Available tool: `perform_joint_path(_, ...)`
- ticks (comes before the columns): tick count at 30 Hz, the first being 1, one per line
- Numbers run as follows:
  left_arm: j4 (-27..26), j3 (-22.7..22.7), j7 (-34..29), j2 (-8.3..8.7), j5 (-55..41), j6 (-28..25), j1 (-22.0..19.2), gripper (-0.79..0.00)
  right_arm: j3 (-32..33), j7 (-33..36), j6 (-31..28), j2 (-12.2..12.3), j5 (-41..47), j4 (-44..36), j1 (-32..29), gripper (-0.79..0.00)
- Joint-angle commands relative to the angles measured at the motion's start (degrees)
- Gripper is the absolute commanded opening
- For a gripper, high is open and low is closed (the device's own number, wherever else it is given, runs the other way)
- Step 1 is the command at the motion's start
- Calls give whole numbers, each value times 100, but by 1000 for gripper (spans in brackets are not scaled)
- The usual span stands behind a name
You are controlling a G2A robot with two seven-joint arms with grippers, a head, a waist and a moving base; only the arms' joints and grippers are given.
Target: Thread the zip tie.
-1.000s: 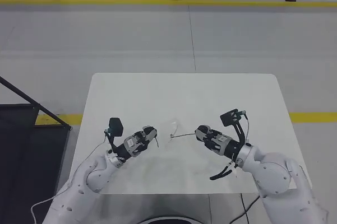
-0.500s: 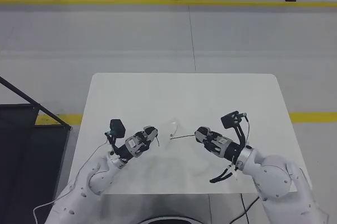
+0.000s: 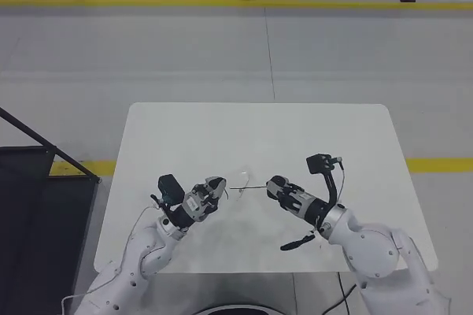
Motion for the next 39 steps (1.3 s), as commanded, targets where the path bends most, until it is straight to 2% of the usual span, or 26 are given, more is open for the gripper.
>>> perform_joint_path(1, 28, 37, 119, -17, 123, 90, -12, -785, -53, -4, 47, -7, 14, -8, 31, -785)
perform_joint_path(8, 140, 134, 239, -74, 300, 259, -90, -785, -123, -262, 186, -39, 256, -5, 44, -785)
perform_joint_path(15, 225, 179, 255, -121, 303, 318, -140, -785, -167, -226, 314, -53, 382, 99, 166, -785)
perform_joint_path(39, 226, 179, 255, -123, 304, 318, -140, -785, -298, -313, 541, -88, 542, 292, 365, -785)
